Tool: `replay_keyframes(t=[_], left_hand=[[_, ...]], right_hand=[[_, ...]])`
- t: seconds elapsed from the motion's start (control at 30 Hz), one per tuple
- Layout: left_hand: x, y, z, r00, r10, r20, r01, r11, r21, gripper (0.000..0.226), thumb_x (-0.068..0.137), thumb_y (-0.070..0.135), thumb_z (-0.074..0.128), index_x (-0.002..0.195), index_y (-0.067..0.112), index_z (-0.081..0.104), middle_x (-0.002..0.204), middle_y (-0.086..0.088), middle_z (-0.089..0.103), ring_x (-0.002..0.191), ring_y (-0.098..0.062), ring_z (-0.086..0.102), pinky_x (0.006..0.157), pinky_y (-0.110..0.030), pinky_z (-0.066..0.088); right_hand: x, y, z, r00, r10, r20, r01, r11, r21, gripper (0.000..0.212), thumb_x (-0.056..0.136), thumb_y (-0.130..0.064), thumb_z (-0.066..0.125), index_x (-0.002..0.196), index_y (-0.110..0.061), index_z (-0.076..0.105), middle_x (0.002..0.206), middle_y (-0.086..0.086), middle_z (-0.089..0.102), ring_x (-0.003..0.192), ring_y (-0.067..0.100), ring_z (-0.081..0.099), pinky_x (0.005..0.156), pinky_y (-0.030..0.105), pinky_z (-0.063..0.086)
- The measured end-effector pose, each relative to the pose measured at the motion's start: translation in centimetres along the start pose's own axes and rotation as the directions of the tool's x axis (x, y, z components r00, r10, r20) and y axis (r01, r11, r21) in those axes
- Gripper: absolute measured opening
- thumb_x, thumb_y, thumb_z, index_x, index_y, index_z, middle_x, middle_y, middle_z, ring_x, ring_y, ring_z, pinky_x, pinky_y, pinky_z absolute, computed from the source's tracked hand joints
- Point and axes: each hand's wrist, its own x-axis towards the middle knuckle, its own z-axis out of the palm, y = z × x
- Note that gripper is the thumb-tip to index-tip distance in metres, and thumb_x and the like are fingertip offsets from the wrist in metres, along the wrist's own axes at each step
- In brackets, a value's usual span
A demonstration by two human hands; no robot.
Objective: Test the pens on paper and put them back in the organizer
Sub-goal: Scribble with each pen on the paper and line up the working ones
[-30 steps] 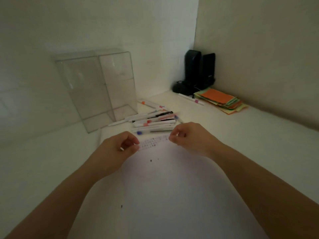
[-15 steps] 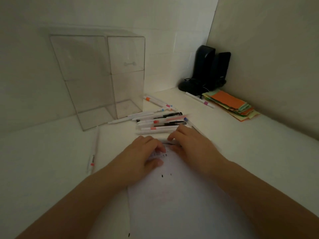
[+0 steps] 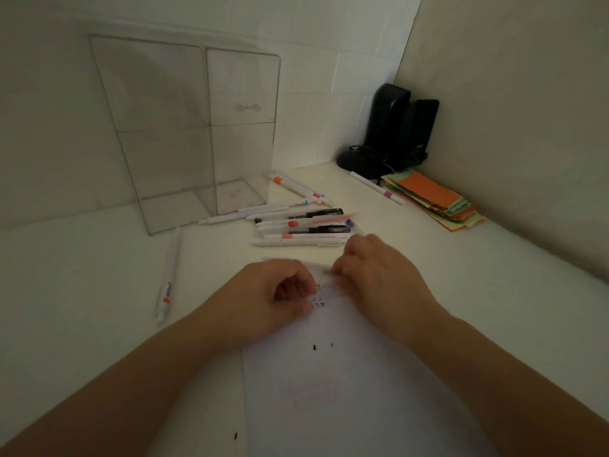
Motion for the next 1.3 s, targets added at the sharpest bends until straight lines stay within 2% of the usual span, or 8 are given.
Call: replay_keyframes(t=[0.07, 0.13, 0.2, 0.23, 0.5, 0.7, 1.03, 1.3], left_hand=[[0.1, -0.1, -0.1, 0.998, -0.053, -0.033, 0.051, 0.996, -0.068, 0.019, 0.078, 0.013, 0.069, 0.077, 0.03, 0.06, 0.075, 0.008, 0.063, 0.065, 0.003, 0.054, 0.06, -0.006, 0.041], [0.2, -0.2, 0.0, 0.995, -0.095, -0.032, 0.091, 0.991, -0.099, 0.013, 0.08, 0.019, 0.067, 0.08, 0.03, 0.06, 0.073, 0.011, 0.062, 0.062, 0.005, 0.054, 0.058, -0.006, 0.04], [0.3, 0.0, 0.1, 0.992, -0.124, -0.027, 0.121, 0.987, -0.107, 0.009, 0.08, 0.029, 0.065, 0.084, 0.032, 0.057, 0.073, 0.013, 0.061, 0.06, 0.004, 0.053, 0.056, -0.007, 0.04], [0.4, -0.1, 0.2, 0.992, -0.123, -0.03, 0.119, 0.988, -0.1, 0.011, 0.08, 0.034, 0.063, 0.086, 0.035, 0.054, 0.076, 0.014, 0.061, 0.062, 0.003, 0.053, 0.056, -0.008, 0.04], [0.5, -0.4, 0.9, 0.995, 0.096, 0.013, -0.097, 0.977, 0.191, 0.042, 0.086, 0.048, 0.026, 0.112, 0.029, 0.053, 0.103, 0.013, 0.06, 0.091, -0.002, 0.052, 0.08, -0.019, 0.038], [0.2, -0.1, 0.8, 0.99, 0.138, 0.01, -0.134, 0.939, 0.316, 0.019, 0.087, 0.049, 0.02, 0.073, 0.044, 0.031, 0.067, 0.018, 0.045, 0.064, -0.004, 0.046, 0.061, -0.018, 0.035], [0.3, 0.2, 0.6, 0.985, 0.163, -0.052, -0.143, 0.951, 0.275, 0.029, 0.084, 0.056, 0.025, 0.09, 0.038, 0.046, 0.057, 0.017, 0.05, 0.055, 0.001, 0.047, 0.054, -0.015, 0.034], [0.6, -0.6, -0.2, 0.951, -0.109, -0.289, 0.13, 0.99, 0.054, 0.015, 0.092, 0.035, 0.042, 0.088, 0.025, 0.053, 0.063, 0.003, 0.053, 0.057, -0.002, 0.048, 0.053, -0.011, 0.037]], right_hand=[[0.3, 0.3, -1.1, 0.944, 0.324, -0.056, -0.28, 0.882, 0.379, 0.013, 0.093, -0.024, 0.05, 0.096, -0.02, 0.062, 0.088, -0.004, 0.055, 0.076, 0.006, 0.05, 0.065, 0.014, 0.04], [0.5, 0.6, -2.0, 0.837, 0.538, 0.099, -0.335, 0.361, 0.87, 0.01, 0.093, -0.019, 0.05, 0.086, -0.017, 0.058, 0.071, -0.004, 0.057, 0.058, 0.006, 0.047, 0.054, 0.014, 0.039], [0.4, 0.2, -1.8, 0.834, 0.468, 0.292, -0.243, -0.162, 0.956, 0.016, 0.093, -0.007, 0.045, 0.08, -0.01, 0.054, 0.062, 0.004, 0.058, 0.049, 0.011, 0.048, 0.044, 0.02, 0.041], [0.1, -0.2, -1.2, 0.844, 0.417, 0.337, -0.245, -0.258, 0.934, 0.016, 0.092, -0.003, 0.043, 0.079, -0.008, 0.052, 0.06, 0.006, 0.059, 0.048, 0.012, 0.048, 0.043, 0.02, 0.042], [-0.1, -1.0, 1.1, 0.938, 0.258, 0.232, -0.186, -0.19, 0.964, 0.005, 0.081, -0.01, 0.062, 0.078, -0.009, 0.058, 0.059, 0.007, 0.06, 0.053, 0.014, 0.053, 0.05, 0.021, 0.047], [-0.5, -1.2, 1.2, 0.974, 0.176, 0.142, -0.132, -0.069, 0.989, 0.017, 0.08, -0.021, 0.059, 0.08, -0.004, 0.058, 0.069, 0.008, 0.065, 0.061, 0.015, 0.058, 0.057, 0.021, 0.049], [-0.7, -1.3, 0.8, 0.98, 0.154, 0.125, -0.107, -0.121, 0.987, 0.013, 0.086, -0.013, 0.055, 0.075, -0.008, 0.052, 0.058, -0.002, 0.06, 0.054, 0.007, 0.052, 0.051, 0.017, 0.042], [-0.3, 0.4, 1.2, 0.84, 0.491, 0.231, -0.205, -0.107, 0.973, 0.029, 0.092, -0.013, 0.046, 0.068, -0.01, 0.063, 0.051, 0.006, 0.062, 0.045, 0.016, 0.051, 0.045, 0.022, 0.044]])
